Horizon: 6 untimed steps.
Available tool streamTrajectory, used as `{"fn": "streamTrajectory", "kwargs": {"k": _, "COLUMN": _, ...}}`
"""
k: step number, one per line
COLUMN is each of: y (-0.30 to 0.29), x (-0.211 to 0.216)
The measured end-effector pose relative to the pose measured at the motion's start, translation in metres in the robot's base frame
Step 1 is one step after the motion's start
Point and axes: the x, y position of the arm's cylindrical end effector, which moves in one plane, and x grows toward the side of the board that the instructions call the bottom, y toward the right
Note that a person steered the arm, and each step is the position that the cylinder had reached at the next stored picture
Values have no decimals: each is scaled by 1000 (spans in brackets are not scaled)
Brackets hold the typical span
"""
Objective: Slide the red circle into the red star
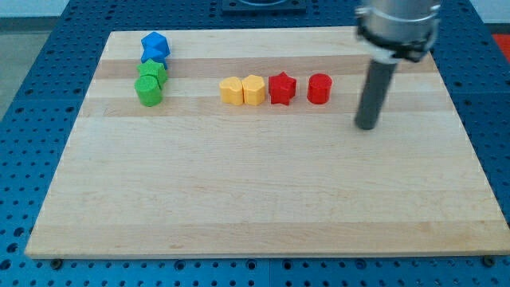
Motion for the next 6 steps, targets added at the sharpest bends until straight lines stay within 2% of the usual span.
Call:
{"fn": "streamTrajectory", "kwargs": {"k": 2, "y": -27, "x": -47}}
{"fn": "streamTrajectory", "kwargs": {"k": 4, "y": -70, "x": -58}}
{"fn": "streamTrajectory", "kwargs": {"k": 6, "y": -61, "x": -61}}
